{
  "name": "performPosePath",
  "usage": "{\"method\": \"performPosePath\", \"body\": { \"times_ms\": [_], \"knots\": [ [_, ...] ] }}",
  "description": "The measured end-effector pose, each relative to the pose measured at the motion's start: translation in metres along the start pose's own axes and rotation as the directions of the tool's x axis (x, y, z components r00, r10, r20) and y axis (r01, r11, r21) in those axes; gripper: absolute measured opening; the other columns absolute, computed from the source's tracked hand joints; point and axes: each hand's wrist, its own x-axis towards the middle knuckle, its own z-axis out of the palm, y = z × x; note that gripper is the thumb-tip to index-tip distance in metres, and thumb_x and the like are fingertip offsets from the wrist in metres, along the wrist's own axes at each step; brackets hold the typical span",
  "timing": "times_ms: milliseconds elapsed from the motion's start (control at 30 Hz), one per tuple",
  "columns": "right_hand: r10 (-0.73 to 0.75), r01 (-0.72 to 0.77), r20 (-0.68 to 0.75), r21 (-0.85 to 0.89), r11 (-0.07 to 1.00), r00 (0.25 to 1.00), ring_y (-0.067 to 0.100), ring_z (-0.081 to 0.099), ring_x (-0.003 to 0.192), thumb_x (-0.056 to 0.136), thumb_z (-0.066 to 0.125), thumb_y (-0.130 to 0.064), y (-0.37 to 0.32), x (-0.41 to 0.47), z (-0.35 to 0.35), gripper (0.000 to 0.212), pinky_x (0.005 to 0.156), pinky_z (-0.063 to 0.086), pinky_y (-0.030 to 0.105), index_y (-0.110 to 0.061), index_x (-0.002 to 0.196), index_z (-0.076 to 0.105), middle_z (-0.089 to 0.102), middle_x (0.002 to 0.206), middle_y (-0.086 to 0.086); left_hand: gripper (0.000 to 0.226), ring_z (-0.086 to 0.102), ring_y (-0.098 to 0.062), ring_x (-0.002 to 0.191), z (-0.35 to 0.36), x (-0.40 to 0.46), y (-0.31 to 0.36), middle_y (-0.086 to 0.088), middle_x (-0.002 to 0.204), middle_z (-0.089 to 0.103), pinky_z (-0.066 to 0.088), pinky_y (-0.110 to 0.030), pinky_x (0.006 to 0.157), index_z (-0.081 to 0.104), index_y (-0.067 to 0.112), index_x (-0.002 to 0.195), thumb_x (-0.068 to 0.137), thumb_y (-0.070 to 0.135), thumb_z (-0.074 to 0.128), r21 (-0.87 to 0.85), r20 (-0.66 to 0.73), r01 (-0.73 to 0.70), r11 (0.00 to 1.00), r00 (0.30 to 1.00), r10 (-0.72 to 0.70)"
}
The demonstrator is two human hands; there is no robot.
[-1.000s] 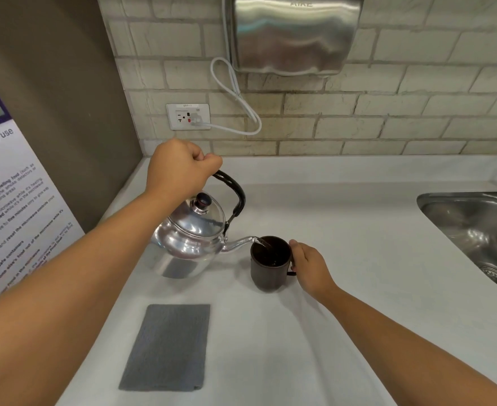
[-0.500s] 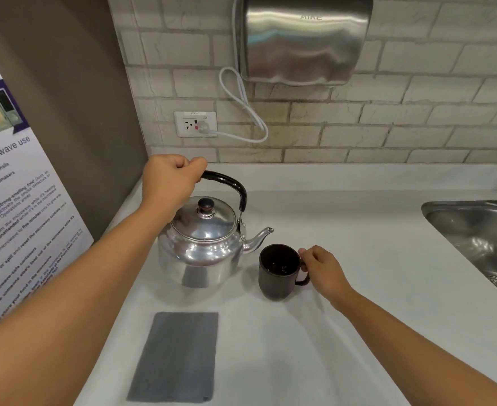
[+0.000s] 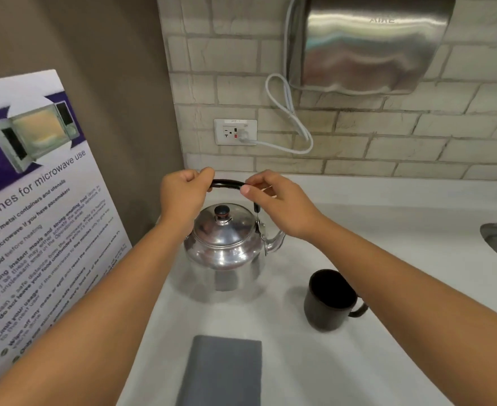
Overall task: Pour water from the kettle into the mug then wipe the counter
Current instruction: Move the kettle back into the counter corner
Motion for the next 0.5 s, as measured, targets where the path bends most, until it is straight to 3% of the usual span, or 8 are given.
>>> {"method": "performPosePath", "body": {
  "times_ms": [133,333,500],
  "knots": [
    [-0.045,0.044,-0.023,-0.039,0.998,0.999,-0.007,0.058,0.067,0.087,0.063,-0.028,0.014,0.024,0.022,0.019,0.063,0.045,0.006,-0.016,0.102,0.061,0.06,0.083,-0.013,0.033,0.025,-0.005,0.03,0.004,0.021,-0.021,0.012,0.029,0.025,0.022,-0.012,0.033,0.05,0.011,0.048,0.077,0.019,0.062,0.009,0.01,0.003,1.0,1.0,-0.003],
    [-0.017,0.016,-0.032,-0.057,0.998,0.999,0.014,0.061,0.077,0.088,0.062,-0.025,0.041,0.052,0.038,0.019,0.066,0.046,0.013,-0.012,0.102,0.061,0.064,0.088,-0.001,0.034,0.023,-0.007,0.037,0.017,0.048,-0.053,0.009,0.034,0.023,0.024,-0.018,0.036,0.049,-0.009,0.058,0.074,0.018,0.062,0.033,0.001,0.036,0.999,0.999,-0.036],
    [0.017,-0.02,-0.032,-0.084,0.996,0.999,0.02,0.062,0.078,0.09,0.06,-0.027,0.06,0.065,0.045,0.018,0.068,0.048,0.022,-0.012,0.101,0.061,0.065,0.09,0.002,0.037,0.025,-0.006,0.038,0.028,0.062,-0.074,0.009,0.034,0.025,0.024,-0.016,0.037,0.048,-0.013,0.059,0.075,0.016,0.063,0.029,0.03,0.028,0.999,0.999,-0.028]
  ]
}}
